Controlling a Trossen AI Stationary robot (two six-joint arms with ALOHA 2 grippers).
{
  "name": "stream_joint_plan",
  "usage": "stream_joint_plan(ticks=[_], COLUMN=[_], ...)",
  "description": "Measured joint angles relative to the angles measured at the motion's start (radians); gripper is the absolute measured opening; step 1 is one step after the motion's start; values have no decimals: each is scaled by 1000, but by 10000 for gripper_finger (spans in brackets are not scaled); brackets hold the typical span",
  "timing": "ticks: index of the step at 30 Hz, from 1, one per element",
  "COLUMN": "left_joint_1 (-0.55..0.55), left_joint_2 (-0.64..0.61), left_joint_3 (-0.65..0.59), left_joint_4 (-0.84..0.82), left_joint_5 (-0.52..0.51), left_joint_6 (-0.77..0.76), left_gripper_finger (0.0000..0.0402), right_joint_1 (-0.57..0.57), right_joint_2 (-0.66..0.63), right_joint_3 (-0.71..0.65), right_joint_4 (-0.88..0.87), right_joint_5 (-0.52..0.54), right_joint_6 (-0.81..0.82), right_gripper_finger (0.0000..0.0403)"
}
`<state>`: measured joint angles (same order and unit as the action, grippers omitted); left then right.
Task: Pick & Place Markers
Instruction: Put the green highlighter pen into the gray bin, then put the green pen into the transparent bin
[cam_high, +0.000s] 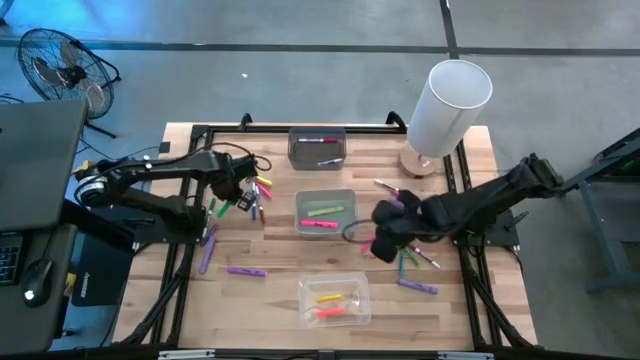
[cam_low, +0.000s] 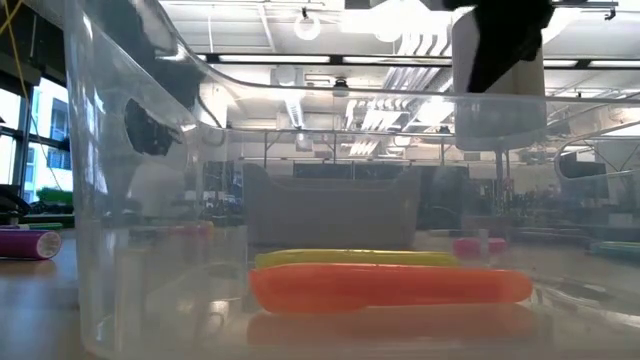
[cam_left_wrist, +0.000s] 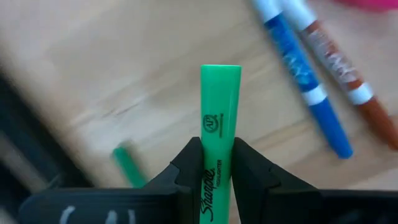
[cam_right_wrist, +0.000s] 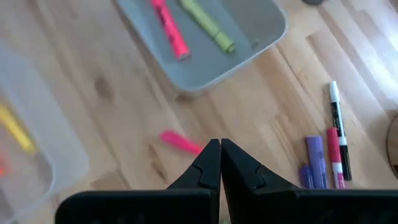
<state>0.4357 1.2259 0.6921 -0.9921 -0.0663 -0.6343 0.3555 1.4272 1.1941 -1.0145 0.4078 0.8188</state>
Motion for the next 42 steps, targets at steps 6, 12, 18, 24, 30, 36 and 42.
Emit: stream_joint_plan(ticks=[6,12,18,24,30,36,42], left_joint_1=[-125,-331,-449,-455,-435,-429,-429], left_joint_2=[0,47,200,436,627,737,753], left_joint_3=[203,430,665,870,1016,1092,1103], left_joint_4=[-118,-55,22,5,37,43,68], left_joint_5=[-47,-103,-150,-137,-97,-86,-69], left_joint_6=[-52,-89,17,186,349,424,396], left_gripper_finger=[54,54,54,54,57,108,130], right_joint_1=[123,217,253,252,254,254,254], right_joint_2=[-147,-347,-465,-507,-507,-506,-506], right_joint_3=[-223,-491,-636,-686,-685,-685,-685], right_joint_4=[166,458,555,568,604,625,629], right_joint_5=[17,23,-38,-29,-44,-48,-77], right_joint_6=[157,230,69,78,71,71,71], right_gripper_finger=[0,0,0,0,0,0,0])
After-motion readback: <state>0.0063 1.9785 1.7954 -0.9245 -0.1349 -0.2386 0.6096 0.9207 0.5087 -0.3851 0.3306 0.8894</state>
